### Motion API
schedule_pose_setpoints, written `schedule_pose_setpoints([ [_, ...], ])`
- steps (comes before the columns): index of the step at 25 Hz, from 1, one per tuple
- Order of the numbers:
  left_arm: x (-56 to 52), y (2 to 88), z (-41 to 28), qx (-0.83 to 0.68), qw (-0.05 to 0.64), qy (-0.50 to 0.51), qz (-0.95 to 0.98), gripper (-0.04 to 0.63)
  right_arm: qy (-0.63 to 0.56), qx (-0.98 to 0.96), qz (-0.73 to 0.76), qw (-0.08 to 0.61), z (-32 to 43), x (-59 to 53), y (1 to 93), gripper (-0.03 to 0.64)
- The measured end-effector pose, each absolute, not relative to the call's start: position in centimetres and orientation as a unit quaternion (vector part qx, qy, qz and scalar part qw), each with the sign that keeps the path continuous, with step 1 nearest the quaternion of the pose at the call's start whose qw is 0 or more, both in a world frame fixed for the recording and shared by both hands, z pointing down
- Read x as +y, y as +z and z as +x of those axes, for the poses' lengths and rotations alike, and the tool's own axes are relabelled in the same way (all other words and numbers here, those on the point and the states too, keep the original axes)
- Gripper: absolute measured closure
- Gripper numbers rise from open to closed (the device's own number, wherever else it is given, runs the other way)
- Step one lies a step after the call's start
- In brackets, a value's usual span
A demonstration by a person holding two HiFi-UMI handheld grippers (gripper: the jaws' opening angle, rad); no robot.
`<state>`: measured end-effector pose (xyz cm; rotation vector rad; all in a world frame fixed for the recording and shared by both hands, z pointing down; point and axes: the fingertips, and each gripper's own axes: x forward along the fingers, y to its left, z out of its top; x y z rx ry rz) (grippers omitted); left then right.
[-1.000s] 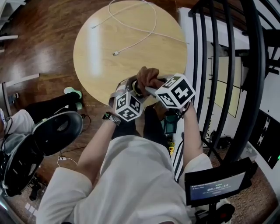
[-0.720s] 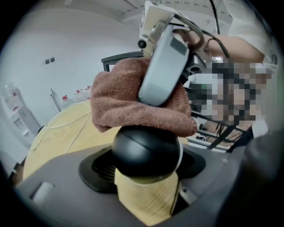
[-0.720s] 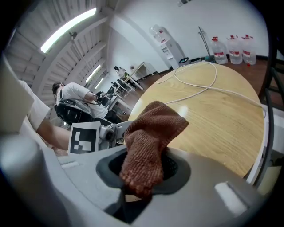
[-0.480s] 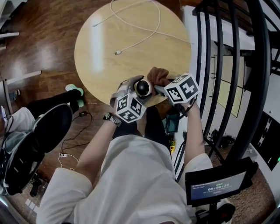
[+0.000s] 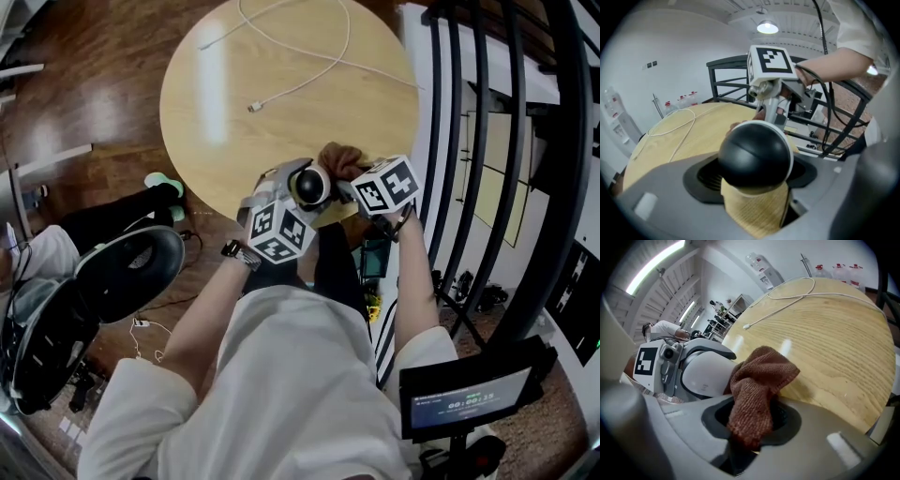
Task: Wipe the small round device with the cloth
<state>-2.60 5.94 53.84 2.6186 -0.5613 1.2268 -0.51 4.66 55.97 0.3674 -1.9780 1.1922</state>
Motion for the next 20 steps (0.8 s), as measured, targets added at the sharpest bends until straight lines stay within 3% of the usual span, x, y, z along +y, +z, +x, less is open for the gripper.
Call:
schedule_pose_setpoints([
  [7,7.0,53.8,-3.6,-0.066,0.076,0.402,0.910,0.210,0.459,-0.798,0.153,0.359,-0.7,4.7,55.4,0.514],
  [13,7.4,55.1,-3.7,0.071,0.001,0.440,0.895,0.207,0.483,-0.801,0.209,0.286,1.4,5.4,53.7,0.514],
  [20,6.9,56.2,-2.8,0.046,0.004,0.434,0.900,0.212,0.454,-0.811,0.263,0.259,3.7,5.6,51.6,0.514],
])
